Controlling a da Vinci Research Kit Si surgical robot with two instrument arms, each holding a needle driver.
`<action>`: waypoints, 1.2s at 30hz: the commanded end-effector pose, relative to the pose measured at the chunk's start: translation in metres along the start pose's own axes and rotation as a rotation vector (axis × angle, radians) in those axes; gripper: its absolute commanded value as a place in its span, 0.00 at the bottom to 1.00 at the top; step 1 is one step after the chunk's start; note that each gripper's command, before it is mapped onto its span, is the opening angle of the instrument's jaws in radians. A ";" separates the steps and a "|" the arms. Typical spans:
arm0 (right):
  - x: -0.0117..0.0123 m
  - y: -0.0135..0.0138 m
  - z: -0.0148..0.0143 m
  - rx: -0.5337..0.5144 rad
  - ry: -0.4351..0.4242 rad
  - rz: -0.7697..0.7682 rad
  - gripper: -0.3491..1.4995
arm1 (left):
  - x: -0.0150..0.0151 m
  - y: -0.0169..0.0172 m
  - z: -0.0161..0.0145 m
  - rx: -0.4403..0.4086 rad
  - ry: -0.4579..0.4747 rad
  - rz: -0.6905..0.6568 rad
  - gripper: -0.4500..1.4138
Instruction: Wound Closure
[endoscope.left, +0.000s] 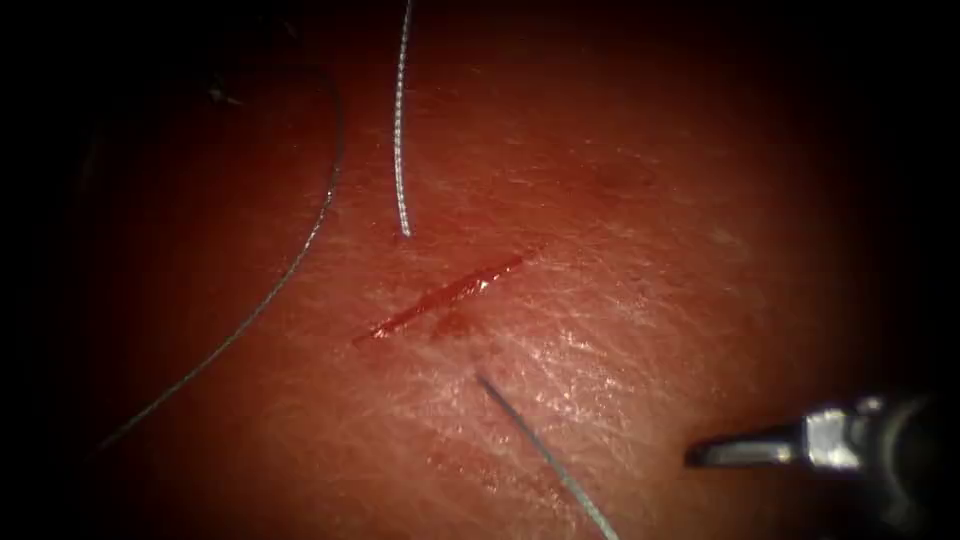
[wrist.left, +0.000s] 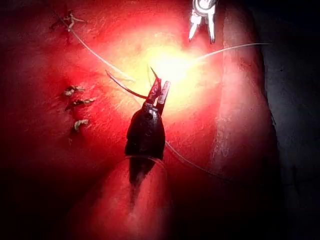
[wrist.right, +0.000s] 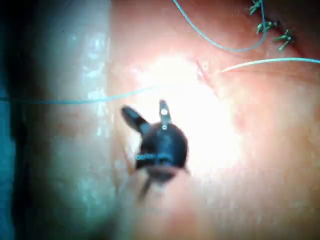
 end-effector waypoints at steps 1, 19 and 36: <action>-0.0011 0.0009 0.0019 -0.019 -0.005 -0.013 0.95 | -0.0008 0.0003 0.0006 -0.002 0.001 -0.003 0.00; -0.0018 0.0021 0.0111 -0.107 0.031 0.004 0.97 | -0.0007 0.0003 0.0005 -0.003 0.002 -0.004 0.02; -0.0015 0.0026 0.0110 -0.049 0.078 0.004 0.00 | -0.0005 0.0003 0.0003 -0.003 0.002 -0.005 0.04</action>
